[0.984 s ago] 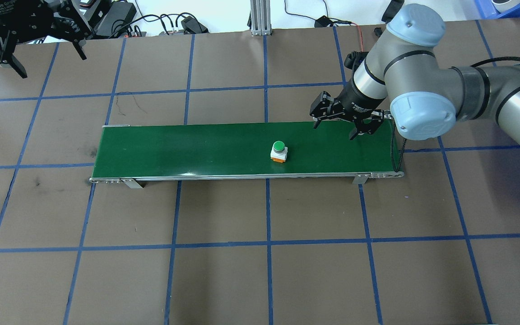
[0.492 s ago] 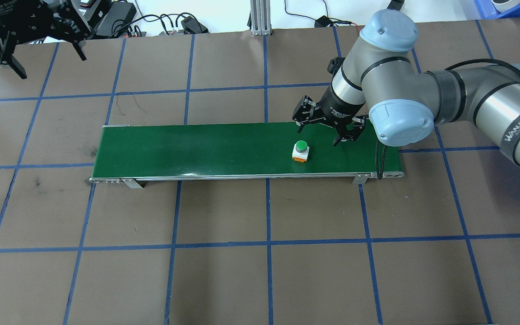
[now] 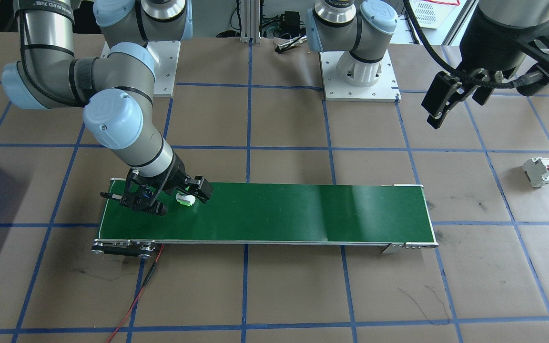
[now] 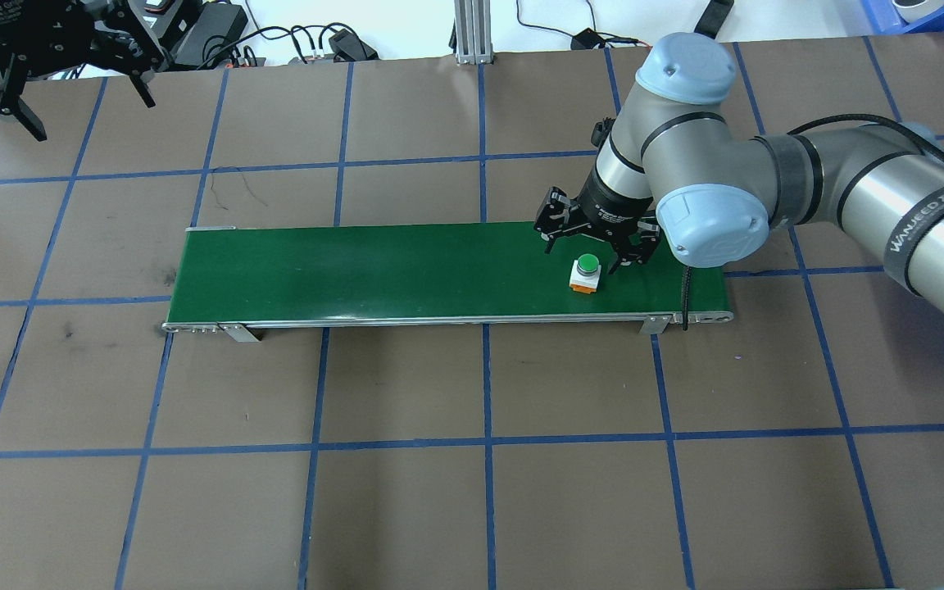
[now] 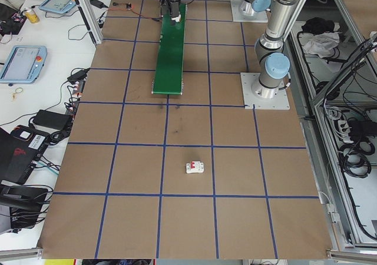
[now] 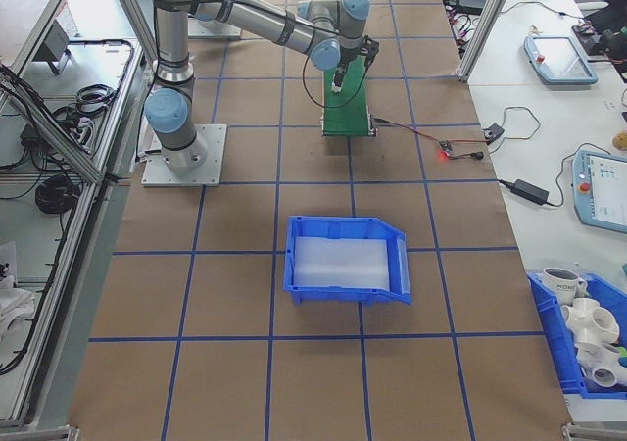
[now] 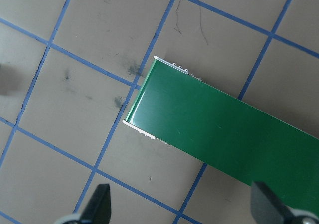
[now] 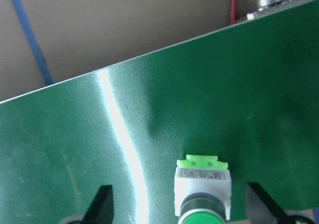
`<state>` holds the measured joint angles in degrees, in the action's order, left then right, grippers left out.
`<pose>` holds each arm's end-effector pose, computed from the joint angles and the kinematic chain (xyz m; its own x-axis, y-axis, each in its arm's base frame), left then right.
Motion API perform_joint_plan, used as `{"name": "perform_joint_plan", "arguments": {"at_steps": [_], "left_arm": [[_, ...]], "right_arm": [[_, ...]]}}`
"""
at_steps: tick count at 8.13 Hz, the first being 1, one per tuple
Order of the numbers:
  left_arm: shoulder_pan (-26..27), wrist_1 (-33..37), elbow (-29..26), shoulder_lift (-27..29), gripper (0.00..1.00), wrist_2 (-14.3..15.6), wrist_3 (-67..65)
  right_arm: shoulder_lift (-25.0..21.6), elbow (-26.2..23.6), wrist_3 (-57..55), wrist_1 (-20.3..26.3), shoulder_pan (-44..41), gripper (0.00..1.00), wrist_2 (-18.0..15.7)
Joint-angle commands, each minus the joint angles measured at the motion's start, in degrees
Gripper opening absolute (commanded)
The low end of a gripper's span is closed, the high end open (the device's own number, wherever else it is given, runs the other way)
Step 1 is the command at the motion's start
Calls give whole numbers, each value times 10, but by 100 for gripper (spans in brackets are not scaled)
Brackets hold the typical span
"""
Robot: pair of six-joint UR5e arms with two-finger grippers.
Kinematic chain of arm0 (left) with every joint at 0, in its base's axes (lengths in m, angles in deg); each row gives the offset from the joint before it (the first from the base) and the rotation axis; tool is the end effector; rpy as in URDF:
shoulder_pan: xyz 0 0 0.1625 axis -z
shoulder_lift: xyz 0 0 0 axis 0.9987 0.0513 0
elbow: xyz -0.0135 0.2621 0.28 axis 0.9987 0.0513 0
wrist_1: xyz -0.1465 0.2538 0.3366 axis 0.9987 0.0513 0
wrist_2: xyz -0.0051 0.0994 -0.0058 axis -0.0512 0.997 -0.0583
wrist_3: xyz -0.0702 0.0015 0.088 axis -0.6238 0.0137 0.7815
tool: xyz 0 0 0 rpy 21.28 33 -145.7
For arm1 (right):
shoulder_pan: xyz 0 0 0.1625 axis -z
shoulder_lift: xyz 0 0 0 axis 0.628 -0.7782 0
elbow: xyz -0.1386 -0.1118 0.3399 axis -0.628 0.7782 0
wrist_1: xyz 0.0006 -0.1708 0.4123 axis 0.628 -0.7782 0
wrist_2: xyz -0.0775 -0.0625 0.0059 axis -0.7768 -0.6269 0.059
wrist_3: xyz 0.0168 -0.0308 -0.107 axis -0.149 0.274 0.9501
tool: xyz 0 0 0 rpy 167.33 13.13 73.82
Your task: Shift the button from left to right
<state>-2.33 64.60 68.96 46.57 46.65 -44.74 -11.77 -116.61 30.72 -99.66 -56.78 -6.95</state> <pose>-0.0667 -0.5533 0.5303 -0.8873 -0.4473 -0.1126 -0.4372 0.8934 -0.1031 0.2104 -0.5542 0.2091 -0.9364 0.3117 -0.1612 0.2980 0.9489 0.1040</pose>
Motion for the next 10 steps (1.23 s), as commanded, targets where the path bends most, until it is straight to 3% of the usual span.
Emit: {"name": "perform_joint_plan", "arguments": {"at_steps": [1,2,3,4,5,6,8,10], "left_arm": [[0,-1,0,0,100,0,0],[0,-1,0,-1,100,1,0],[0,-1,0,-1,100,1,0],[0,-1,0,-1,100,1,-1],[0,-1,2,-1,100,1,-1],[0,-1,2,-4,100,1,-1],[0,-2,6,-11,100,2,-1],[-1,-3,5,-11,100,1,0]], "right_arm": [[13,-4,30,30,1,78,-84],[14,-3,36,36,1,63,-91],[15,-3,43,39,1,30,-110],[15,-2,75,58,2,7,-123],[8,3,105,67,10,0,-129],[5,16,117,67,25,0,-132],[-3,77,177,130,72,0,-142],[-38,93,288,175,133,0,-143]]}}
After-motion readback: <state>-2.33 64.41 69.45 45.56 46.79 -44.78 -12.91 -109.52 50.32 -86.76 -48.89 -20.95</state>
